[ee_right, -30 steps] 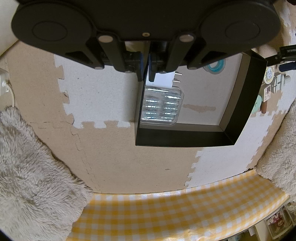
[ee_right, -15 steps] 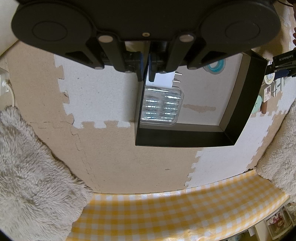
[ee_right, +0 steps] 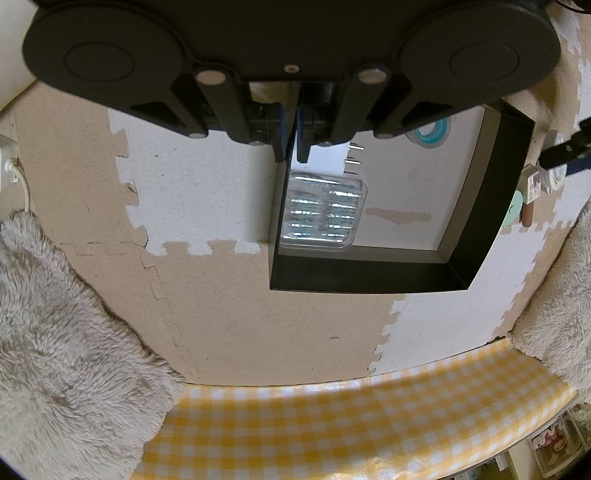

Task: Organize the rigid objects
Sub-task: 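Carry the tape measure with the left tool into the box and release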

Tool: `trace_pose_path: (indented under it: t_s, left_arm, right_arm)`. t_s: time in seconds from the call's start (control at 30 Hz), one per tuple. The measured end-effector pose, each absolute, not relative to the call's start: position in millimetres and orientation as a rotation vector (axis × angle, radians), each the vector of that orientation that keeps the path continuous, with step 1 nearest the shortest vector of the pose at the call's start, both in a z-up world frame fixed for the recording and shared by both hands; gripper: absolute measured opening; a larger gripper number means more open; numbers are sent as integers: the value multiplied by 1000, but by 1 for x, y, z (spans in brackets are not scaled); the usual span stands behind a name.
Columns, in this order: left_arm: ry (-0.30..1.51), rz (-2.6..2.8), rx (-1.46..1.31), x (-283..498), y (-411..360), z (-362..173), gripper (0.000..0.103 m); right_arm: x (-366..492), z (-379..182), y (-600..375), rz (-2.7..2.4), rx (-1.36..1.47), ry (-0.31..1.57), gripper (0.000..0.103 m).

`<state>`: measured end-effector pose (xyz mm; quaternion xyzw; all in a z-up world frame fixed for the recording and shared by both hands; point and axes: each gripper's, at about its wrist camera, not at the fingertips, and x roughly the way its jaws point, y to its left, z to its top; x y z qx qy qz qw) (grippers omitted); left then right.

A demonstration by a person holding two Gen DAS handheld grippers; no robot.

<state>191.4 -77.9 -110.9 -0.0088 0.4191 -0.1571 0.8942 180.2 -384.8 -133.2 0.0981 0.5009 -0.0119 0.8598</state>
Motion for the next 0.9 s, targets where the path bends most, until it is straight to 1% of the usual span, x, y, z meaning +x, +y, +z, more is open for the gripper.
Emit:
trace_pose_path:
  t_s: [0.23, 0.53, 0.7, 0.9]
  left_arm:
    - [835, -478, 12, 193, -130, -94, 53]
    - [937, -560, 120, 225, -204, -127, 53]
    - [987, -546, 142, 236, -222, -148, 54]
    - [1003, -540, 129, 240, -230, -165, 54]
  right_arm:
    - [181, -134, -387, -24, 209, 1051, 6]
    - [180, -134, -385, -20, 211, 1050, 6]
    - [180, -134, -386, -17, 218, 1050, 6]
    - [180, -134, -386, -16, 219, 1050, 6]
